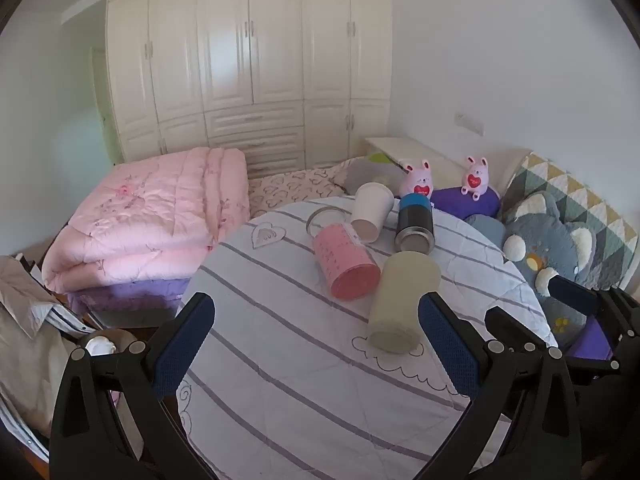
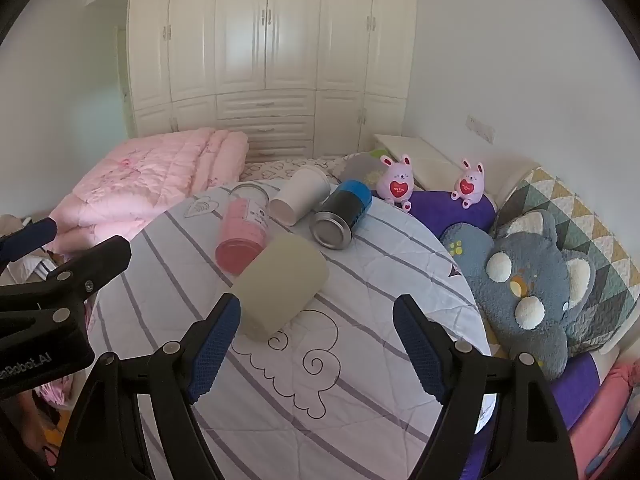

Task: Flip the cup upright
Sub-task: 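Move the right gripper toward the blue-and-black tumbler lying on its side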

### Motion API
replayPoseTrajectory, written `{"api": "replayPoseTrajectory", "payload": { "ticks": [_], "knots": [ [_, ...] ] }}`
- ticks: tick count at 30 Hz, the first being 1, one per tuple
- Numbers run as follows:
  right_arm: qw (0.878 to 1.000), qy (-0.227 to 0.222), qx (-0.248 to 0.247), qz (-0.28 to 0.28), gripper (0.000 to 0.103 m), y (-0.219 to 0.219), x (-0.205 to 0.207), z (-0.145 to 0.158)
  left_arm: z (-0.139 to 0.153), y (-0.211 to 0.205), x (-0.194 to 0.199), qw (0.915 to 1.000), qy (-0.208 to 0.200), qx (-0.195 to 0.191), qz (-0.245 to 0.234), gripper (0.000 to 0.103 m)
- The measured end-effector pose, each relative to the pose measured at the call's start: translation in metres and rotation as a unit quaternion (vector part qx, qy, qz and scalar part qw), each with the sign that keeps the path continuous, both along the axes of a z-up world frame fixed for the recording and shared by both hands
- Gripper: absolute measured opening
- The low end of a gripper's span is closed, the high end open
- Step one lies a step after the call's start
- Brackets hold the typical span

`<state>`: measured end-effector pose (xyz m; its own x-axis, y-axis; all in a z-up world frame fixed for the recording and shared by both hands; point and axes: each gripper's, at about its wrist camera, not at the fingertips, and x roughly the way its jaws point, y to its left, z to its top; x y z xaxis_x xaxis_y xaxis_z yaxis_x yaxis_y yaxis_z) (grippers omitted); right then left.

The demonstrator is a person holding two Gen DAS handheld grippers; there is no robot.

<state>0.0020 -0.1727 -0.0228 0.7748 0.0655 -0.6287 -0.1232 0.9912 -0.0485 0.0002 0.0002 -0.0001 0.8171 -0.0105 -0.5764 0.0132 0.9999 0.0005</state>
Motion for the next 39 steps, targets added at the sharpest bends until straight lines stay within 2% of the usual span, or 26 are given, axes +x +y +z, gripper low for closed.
{"api": "replayPoseTrajectory", "payload": {
  "ticks": [26, 39],
  "knots": [
    [1.000, -0.005, 0.006, -0.002, 0.080, -0.005, 0.000, 0.002, -0.003, 0.003, 0.003, 1.0000, 0.005, 0.002, 0.002, 0.103],
    [1.000, -0.001, 0.008, -0.004, 0.080, -0.004, 0.014, -0.003, -0.004, 0.013, 0.014, 0.9999, 0.009, -0.004, 0.006, 0.103]
  ]
}}
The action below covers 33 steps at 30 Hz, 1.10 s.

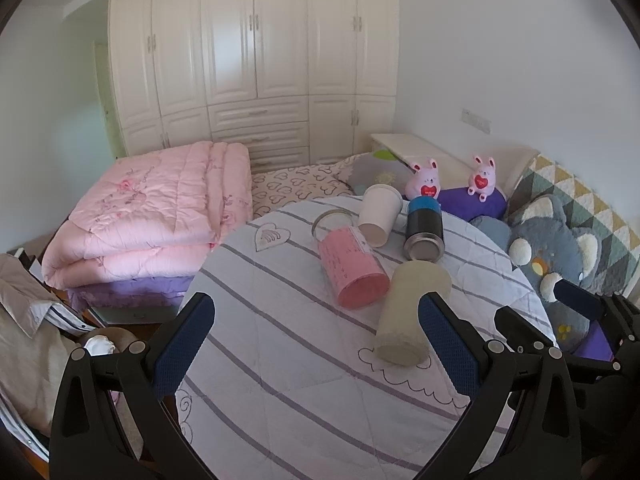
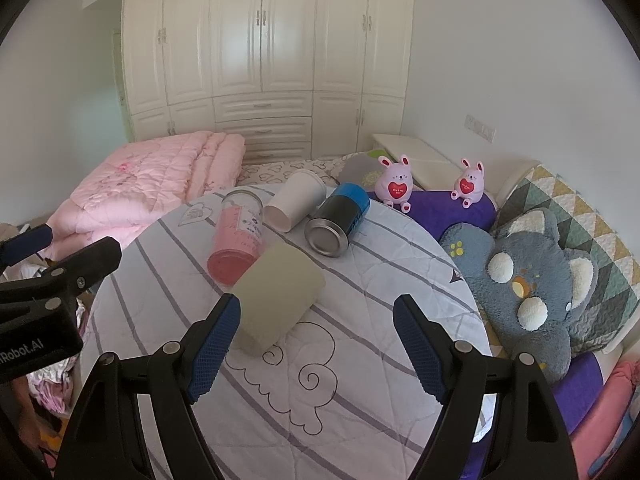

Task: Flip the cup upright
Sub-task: 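Move the right gripper toward the blue-and-black tumbler lying on its side, then close the right gripper around the tumbler's body and lift it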

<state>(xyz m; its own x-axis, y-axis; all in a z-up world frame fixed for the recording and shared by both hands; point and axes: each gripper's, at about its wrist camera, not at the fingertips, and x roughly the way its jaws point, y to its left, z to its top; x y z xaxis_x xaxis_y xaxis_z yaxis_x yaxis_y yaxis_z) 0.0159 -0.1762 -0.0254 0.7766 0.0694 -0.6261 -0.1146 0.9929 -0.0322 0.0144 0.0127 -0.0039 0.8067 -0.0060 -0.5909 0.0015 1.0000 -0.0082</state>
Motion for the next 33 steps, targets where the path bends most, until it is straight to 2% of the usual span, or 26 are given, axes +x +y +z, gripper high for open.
{"api": "replayPoseTrajectory", "payload": {
  "ticks": [18, 28, 33],
  "knots": [
    [1.000, 0.008, 0.011, -0.015, 0.080, -0.008, 0.049, -0.003, -0.002, 0.000, 0.067, 0.9990, 0.040, -0.019, -0.004, 0.103],
    [0.999, 0.019, 0.023, -0.031, 0.080, -0.025, 0.081, -0.012, -0.022, -0.011, 0.118, 0.9954, 0.092, -0.023, -0.014, 0.103],
    [0.998, 0.028, 0.036, -0.045, 0.080, -0.038, 0.107, -0.018, -0.031, -0.018, 0.138, 0.9954, 0.094, -0.015, -0.013, 0.103]
  ]
}}
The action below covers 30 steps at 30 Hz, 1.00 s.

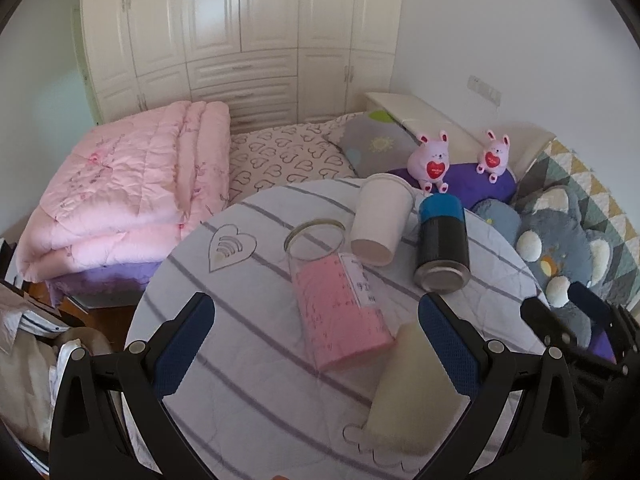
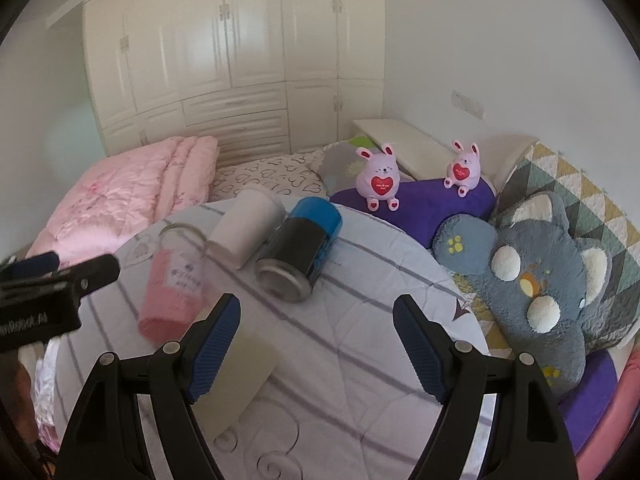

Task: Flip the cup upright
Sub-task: 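Close the right gripper around the tumbler's body and lift it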

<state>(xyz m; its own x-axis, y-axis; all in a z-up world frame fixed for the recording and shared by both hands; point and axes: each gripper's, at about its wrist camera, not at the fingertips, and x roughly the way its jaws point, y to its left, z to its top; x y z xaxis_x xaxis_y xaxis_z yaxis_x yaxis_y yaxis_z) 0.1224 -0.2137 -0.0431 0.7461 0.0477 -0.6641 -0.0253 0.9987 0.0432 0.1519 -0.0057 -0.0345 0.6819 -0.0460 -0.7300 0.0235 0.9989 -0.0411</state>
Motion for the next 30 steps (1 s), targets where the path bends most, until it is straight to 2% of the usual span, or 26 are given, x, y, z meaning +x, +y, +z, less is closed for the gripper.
{"api": "replayPoseTrajectory", "payload": {
  "ticks": [7, 10, 17, 21, 30],
  "knots": [
    [0.999, 0.031, 0.031, -0.012, 0.080, -0.007, 0.060, -0.011, -0.008, -0.006, 0.037, 0.9999, 0.003, 0.014, -0.005, 0.103],
    [0.996, 0.064, 0.064, -0.013, 0.080, -0.007, 0.091, -0.022, -0.010, -0.007, 0.056, 0.9998, 0.002, 0.019, -0.004, 0.103],
    [0.976, 0.160, 0.144, -0.038, 0.080, -0.015, 0.147, -0.062, -0.018, -0.014, 0.092, 0.9992, 0.001, 0.040, -0.008, 0.103],
    [0.961, 0.196, 0.190, -0.048, 0.080, -0.021, 0.161, -0.080, -0.025, -0.019, 0.107, 0.9985, 0.006, 0.053, -0.012, 0.103],
    [0.958, 0.204, 0.197, -0.036, 0.080, -0.013, 0.169, -0.089, -0.032, -0.028, 0.128, 0.9966, 0.017, 0.078, -0.019, 0.103]
  ]
}}
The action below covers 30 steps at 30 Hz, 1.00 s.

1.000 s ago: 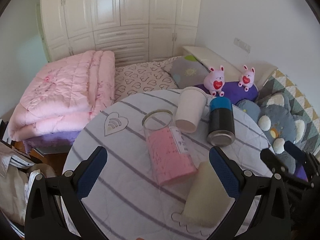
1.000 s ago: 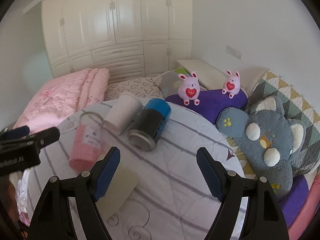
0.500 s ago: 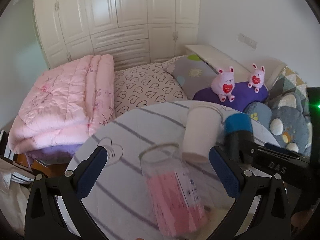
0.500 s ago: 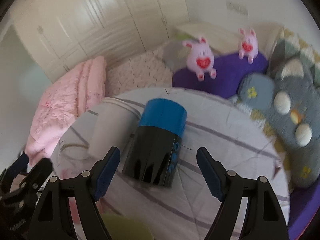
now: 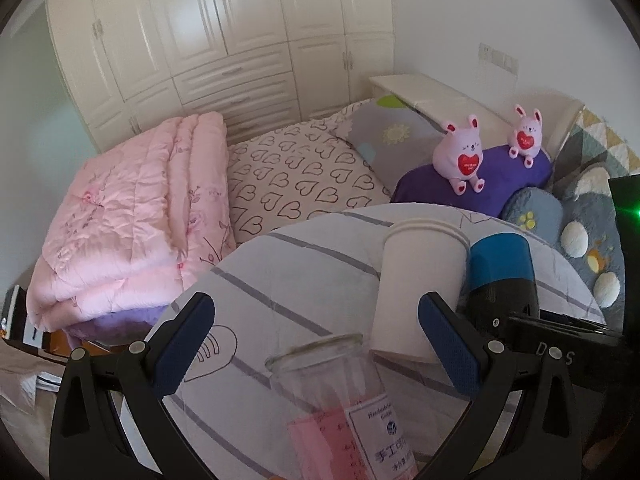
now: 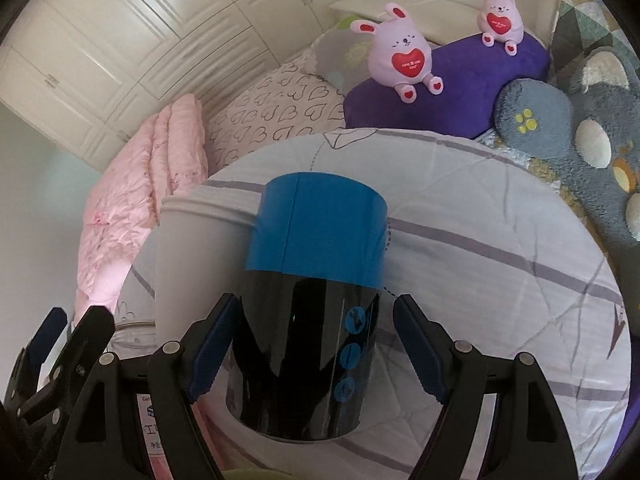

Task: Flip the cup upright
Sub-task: 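Close the right gripper around the tumbler's body and lift it, then carry the held tumbler up toward the left gripper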

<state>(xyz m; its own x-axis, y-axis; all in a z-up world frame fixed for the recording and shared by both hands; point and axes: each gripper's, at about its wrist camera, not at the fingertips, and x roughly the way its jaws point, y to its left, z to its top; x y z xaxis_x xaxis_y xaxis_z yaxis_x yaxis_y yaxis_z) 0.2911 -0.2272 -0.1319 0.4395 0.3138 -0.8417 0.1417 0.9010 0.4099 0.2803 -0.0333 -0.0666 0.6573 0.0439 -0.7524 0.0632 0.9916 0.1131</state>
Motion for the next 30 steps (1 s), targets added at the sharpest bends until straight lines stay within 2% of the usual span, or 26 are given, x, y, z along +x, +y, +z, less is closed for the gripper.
{"api": "replayPoseTrajectory", "payload": {
  "ticks": [8, 9, 10, 11, 16, 22, 30],
  "knots": [
    [0.999, 0.008, 0.038, 0.010, 0.080, -0.001, 0.010, -0.009, -0.004, 0.000, 0.005, 1.0000, 0.006, 0.001, 0.001, 0.103],
    [0.999, 0.007, 0.038, 0.013, 0.078, 0.000, 0.010, -0.009, -0.004, -0.001, 0.004, 1.0000, 0.007, 0.002, 0.001, 0.103],
    [0.999, 0.003, 0.043, 0.018, 0.072, 0.001, 0.009, -0.008, -0.003, -0.001, 0.003, 1.0000, 0.006, 0.002, 0.000, 0.103],
    [0.998, 0.000, 0.050, 0.022, 0.072, 0.001, 0.009, -0.007, -0.002, -0.001, 0.002, 1.0000, 0.005, 0.000, -0.001, 0.103],
    [0.999, -0.006, 0.040, 0.025, 0.072, 0.001, 0.003, -0.001, 0.006, -0.001, -0.007, 1.0000, -0.002, -0.004, -0.003, 0.103],
    [0.999, -0.041, 0.027, 0.019, 0.072, -0.004, -0.018, 0.028, 0.033, 0.002, -0.033, 0.9997, -0.019, -0.017, -0.004, 0.103],
    [0.996, -0.086, 0.025, 0.027, 0.072, -0.007, -0.073, 0.088, 0.083, 0.016, -0.110, 0.9980, -0.057, -0.027, -0.004, 0.103]
  ]
}}
